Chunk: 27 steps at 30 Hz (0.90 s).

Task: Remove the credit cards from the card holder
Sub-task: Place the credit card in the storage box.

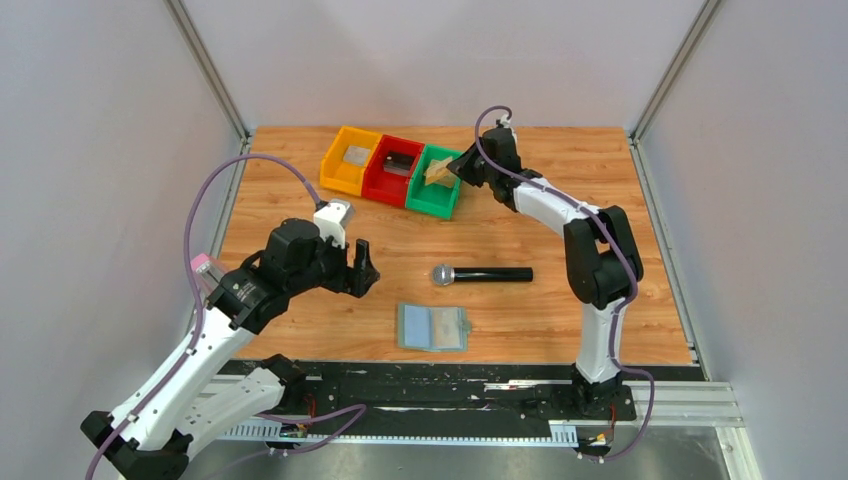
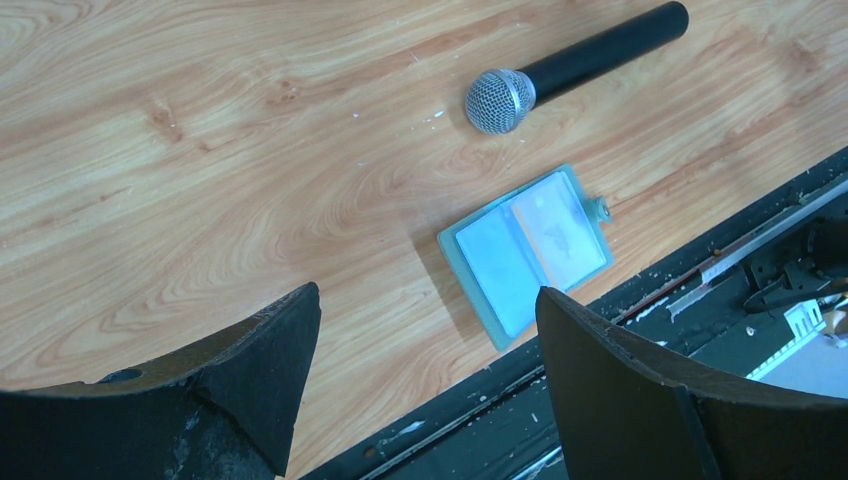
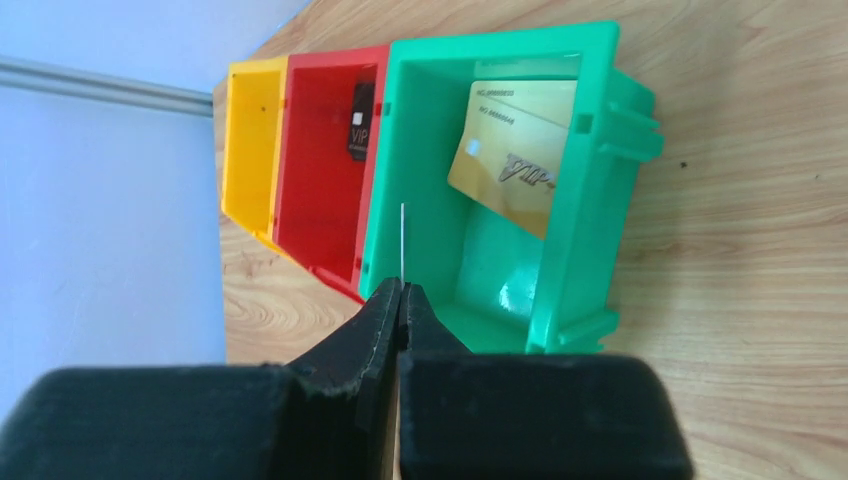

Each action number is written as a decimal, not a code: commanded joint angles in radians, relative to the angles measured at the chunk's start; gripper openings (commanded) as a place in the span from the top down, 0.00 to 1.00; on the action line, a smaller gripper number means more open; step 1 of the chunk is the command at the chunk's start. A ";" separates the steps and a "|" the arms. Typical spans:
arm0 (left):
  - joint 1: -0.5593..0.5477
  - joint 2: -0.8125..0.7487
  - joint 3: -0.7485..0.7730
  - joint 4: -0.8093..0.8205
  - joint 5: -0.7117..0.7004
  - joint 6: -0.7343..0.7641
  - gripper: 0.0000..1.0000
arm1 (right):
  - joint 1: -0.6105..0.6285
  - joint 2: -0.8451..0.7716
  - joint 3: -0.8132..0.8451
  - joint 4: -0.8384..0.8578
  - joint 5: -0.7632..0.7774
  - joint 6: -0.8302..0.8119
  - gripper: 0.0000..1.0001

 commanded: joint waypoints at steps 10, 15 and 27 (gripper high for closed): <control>-0.005 -0.039 -0.004 0.010 0.026 0.026 0.13 | -0.032 0.131 0.158 0.068 0.061 0.088 1.00; -0.004 -0.045 -0.004 0.012 0.018 0.024 0.13 | -0.033 0.175 0.211 0.041 0.061 0.107 1.00; -0.005 -0.052 -0.003 0.010 0.013 0.023 0.13 | -0.037 0.234 0.278 -0.019 0.087 0.119 0.94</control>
